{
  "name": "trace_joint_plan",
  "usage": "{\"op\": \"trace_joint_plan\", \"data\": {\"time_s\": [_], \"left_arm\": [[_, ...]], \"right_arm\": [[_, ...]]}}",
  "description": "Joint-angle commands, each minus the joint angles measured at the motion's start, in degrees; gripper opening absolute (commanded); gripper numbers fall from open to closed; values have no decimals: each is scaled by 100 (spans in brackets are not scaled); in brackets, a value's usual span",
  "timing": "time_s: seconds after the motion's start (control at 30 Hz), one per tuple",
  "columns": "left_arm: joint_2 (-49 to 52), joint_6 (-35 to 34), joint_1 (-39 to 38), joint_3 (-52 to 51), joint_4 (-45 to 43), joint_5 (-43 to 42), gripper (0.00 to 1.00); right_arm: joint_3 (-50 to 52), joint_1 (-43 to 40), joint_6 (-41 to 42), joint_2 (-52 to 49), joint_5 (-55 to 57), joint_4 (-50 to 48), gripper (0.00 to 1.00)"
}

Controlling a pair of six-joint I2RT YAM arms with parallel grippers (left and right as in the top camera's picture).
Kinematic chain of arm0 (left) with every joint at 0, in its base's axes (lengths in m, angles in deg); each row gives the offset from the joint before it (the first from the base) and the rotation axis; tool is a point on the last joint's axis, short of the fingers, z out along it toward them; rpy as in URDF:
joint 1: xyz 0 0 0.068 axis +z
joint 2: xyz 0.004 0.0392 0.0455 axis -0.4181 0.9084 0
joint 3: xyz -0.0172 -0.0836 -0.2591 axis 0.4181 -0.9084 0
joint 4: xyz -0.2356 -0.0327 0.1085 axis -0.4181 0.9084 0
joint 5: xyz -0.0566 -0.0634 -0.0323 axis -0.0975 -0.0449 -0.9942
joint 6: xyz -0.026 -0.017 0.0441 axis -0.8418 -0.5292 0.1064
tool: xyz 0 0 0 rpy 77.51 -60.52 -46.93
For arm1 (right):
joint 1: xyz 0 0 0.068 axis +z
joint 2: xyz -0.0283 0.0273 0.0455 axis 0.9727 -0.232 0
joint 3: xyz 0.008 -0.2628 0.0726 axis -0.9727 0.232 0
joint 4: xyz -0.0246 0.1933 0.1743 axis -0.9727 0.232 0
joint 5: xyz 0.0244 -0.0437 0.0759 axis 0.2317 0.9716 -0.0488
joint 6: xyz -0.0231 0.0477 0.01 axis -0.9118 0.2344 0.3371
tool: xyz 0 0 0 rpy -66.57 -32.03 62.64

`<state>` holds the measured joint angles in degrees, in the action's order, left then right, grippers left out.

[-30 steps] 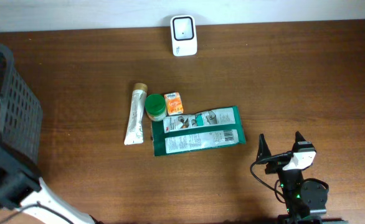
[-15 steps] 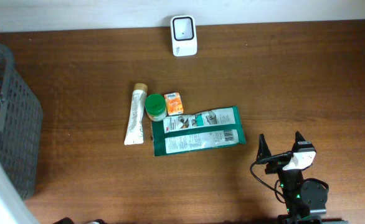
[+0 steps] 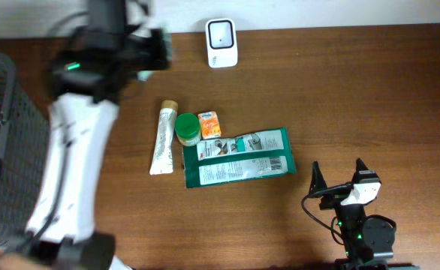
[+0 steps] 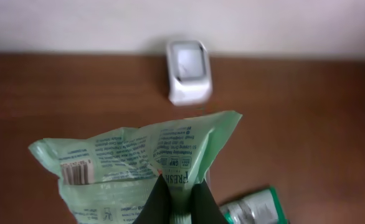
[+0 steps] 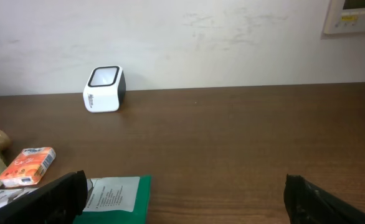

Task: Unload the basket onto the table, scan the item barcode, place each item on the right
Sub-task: 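Carry the green packet with the left gripper and drop it near the Kleenex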

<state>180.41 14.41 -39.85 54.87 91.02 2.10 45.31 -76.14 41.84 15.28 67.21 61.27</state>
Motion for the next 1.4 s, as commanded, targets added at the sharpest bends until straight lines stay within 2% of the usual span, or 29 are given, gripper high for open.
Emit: {"op": "trace_joint_plan", "data": {"time_s": [0.0, 0.27, 0.37, 0.6, 0.83, 0.87, 1.0, 1.03, 1.23, 1.37], "left_arm": [[671, -39, -710, -42, -63, 365, 0], [1794, -42, -1681, -42, -295, 380, 0], [2232, -44, -2031, -42, -474, 643, 0], [2850, -308, -2367, -42, -715, 933, 0], [3252, -542, -2387, -42, -855, 1117, 0], [3281, -542, -2389, -42, -841, 1062, 2], [3307, -538, -2387, -42, -822, 756, 50], [3307, -538, -2387, -39, -822, 662, 54], [3233, -481, -2369, 166, -723, 463, 58], [2830, -7, -2264, 728, -262, 466, 59]], "right_arm": [[31, -9, 31, 44, -13, 24, 98], [31, -9, 31, 44, -13, 24, 98], [31, -9, 31, 44, -13, 24, 98], [31, -9, 31, 44, -13, 24, 98], [31, -9, 33, 44, -13, 24, 98], [31, -9, 31, 44, -13, 24, 98], [31, -9, 33, 44, -13, 24, 98], [31, -9, 31, 44, -13, 24, 98], [31, -9, 31, 44, -13, 24, 98], [31, -9, 31, 44, -13, 24, 98]]}}
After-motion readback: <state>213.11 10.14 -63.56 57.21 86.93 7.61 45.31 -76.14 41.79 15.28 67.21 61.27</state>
